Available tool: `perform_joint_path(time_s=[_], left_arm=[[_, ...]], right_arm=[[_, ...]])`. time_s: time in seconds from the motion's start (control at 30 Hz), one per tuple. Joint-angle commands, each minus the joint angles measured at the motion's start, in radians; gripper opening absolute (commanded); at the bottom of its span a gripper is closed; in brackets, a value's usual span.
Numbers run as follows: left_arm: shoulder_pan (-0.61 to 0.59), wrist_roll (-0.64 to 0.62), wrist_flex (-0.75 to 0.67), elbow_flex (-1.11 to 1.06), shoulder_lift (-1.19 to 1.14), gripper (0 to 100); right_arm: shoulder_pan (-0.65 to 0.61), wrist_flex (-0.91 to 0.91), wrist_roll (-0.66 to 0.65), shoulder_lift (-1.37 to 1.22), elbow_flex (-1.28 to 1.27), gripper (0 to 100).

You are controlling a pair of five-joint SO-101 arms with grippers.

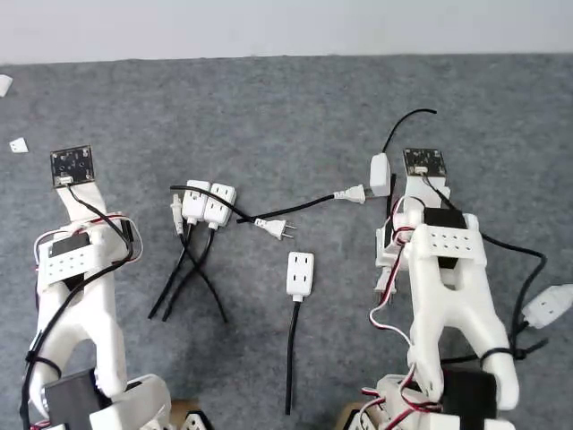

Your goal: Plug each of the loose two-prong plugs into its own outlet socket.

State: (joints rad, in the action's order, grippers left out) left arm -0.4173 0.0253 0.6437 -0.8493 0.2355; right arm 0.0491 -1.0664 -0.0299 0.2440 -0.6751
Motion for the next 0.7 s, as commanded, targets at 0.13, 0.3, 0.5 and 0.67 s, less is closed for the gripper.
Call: perform_joint_path(time_s=[0.13,0.3,0.5,0.67], left_arm=[[0.006,0.011,-0.028,0.005,0.006,10],[0.006,0.011,-0.028,0.005,0.006,10],[0.006,0.011,-0.028,0.005,0.006,10],[0.006,0.011,-0.028,0.005,0.006,10]], right_arm=[[-0.025,0.059,0.075,-0.097,0.02,10.8],[-0.079,0.082,0.077,-0.14,0.017,10.8],[-0.071,0.101,0.075,-0.182,0.021,10.8],[-0.053,0.107,0.072,-0.189,0.021,10.8]])
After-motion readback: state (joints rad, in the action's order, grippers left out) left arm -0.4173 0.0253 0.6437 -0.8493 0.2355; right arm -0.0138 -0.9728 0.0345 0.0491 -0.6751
